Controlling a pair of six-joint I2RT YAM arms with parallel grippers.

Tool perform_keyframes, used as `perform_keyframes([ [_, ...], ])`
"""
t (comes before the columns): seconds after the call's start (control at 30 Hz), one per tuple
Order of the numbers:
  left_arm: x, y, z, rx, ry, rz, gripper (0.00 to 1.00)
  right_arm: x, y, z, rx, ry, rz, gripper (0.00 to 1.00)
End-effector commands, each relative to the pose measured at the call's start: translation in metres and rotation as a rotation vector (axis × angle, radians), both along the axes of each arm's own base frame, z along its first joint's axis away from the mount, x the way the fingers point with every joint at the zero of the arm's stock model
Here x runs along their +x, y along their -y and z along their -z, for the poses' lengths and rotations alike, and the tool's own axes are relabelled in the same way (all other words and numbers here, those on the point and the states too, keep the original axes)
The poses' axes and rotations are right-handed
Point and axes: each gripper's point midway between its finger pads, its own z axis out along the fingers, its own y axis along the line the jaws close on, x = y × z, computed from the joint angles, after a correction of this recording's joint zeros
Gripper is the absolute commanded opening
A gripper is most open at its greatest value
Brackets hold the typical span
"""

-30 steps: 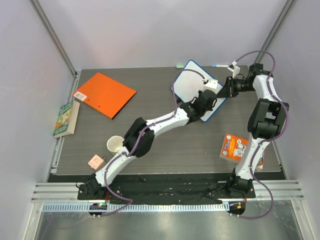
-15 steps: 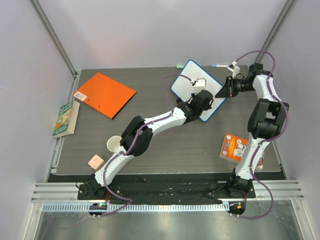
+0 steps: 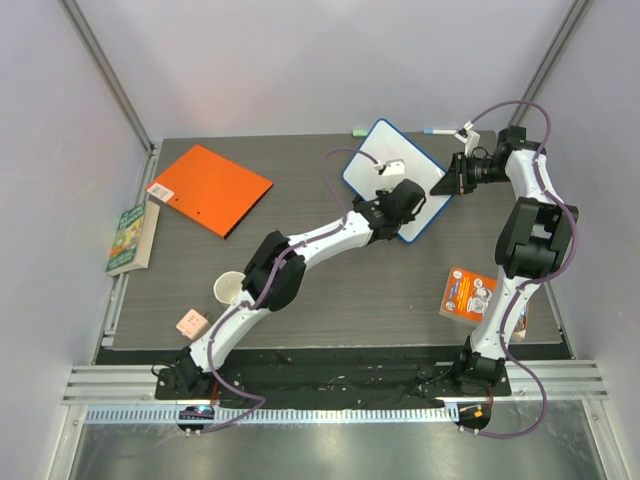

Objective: Erase the whiteboard

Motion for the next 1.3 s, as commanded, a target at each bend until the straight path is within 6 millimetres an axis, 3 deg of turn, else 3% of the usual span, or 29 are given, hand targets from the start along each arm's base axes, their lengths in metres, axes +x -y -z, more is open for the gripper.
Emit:
perform_keyframes([
  [0.0,-0.035,0.016,0.102,0.222,-0.111,0.285,0.0,-0.032,-0.021,0.054,-0.192,-0.053,-0.195,0.01],
  [0.13,-0.051,0.041,0.088,0.223,-0.03,0.436,0.0,-0.032,-0.021,0.053,-0.187,-0.053,-0.194,0.01],
  [0.17,-0.051,0.048,0.076,0.212,0.015,0.465,0.0,-0.033,-0.022,0.052,-0.185,-0.051,-0.195,0.01],
  [0.37,-0.079,0.078,0.069,0.171,0.046,0.687,0.0,-0.032,-0.022,0.051,-0.179,-0.047,-0.198,0.01],
  [0.47,-0.091,0.086,0.072,0.154,0.048,0.788,0.0,-0.033,-0.023,0.051,-0.176,-0.049,-0.201,0.02],
  [0.63,-0.108,0.1,0.059,0.128,0.108,0.926,0.0,-0.034,-0.024,0.051,-0.171,-0.048,-0.208,0.02],
  [0.8,-0.127,0.102,0.052,0.115,0.155,1.005,0.0,-0.035,-0.024,0.052,-0.168,-0.049,-0.214,0.01],
  [0.83,-0.126,0.105,0.039,0.095,0.189,1.009,0.0,-0.036,-0.024,0.052,-0.167,-0.052,-0.214,0.02],
  [1.1,-0.139,0.111,0.022,0.098,0.244,1.037,0.0,-0.036,-0.025,0.052,-0.163,-0.056,-0.215,0.01],
  [1.27,-0.115,0.114,0.011,0.139,0.268,0.933,0.0,-0.036,-0.024,0.052,-0.165,-0.056,-0.215,0.01],
])
